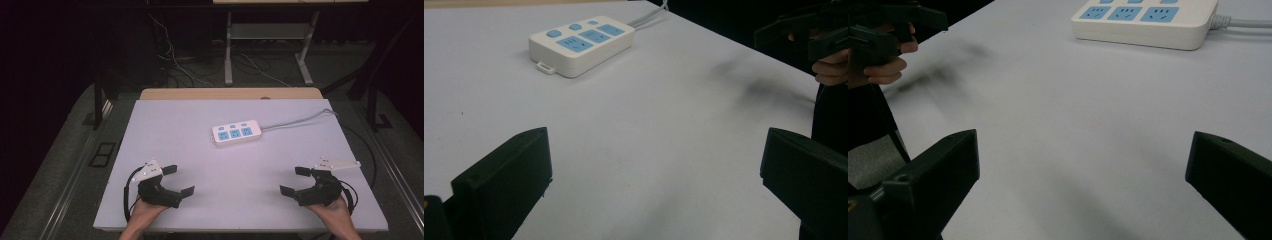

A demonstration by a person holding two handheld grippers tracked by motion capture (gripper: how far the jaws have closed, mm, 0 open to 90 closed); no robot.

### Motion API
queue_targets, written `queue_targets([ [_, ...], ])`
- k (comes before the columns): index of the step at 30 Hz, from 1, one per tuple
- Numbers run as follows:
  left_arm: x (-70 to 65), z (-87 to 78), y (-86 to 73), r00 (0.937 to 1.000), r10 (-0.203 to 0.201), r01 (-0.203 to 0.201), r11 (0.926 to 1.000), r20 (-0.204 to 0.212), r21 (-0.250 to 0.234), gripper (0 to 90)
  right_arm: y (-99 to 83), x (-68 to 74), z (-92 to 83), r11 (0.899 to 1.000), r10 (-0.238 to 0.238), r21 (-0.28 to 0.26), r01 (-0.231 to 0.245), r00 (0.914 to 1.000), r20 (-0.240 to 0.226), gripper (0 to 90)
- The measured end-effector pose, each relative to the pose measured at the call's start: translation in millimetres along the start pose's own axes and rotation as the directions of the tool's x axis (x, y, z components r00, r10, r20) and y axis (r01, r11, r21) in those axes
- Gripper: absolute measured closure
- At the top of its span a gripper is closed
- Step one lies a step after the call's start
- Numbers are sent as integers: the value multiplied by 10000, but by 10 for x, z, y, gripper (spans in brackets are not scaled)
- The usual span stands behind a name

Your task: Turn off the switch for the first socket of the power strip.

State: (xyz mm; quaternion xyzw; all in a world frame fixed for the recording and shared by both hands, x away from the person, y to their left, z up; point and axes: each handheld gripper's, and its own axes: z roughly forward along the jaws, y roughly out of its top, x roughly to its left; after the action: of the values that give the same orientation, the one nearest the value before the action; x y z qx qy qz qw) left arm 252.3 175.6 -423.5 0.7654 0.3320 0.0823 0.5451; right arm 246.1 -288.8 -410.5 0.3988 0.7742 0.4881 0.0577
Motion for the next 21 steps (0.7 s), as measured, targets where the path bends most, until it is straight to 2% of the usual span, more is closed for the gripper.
queue_targets([
  [7, 3, 1, -2, 10000, -13, 13, 10000, 27, 42, 0, 3, -2, -35, 9999, 4, -155, -3, 10000, 82, 6],
  [21, 27, 0, 2, 9999, -4, 4, 10000, 117, 56, 0, 11, 0, -75, 9998, 212, -62, -212, 9998, 60, 6],
])
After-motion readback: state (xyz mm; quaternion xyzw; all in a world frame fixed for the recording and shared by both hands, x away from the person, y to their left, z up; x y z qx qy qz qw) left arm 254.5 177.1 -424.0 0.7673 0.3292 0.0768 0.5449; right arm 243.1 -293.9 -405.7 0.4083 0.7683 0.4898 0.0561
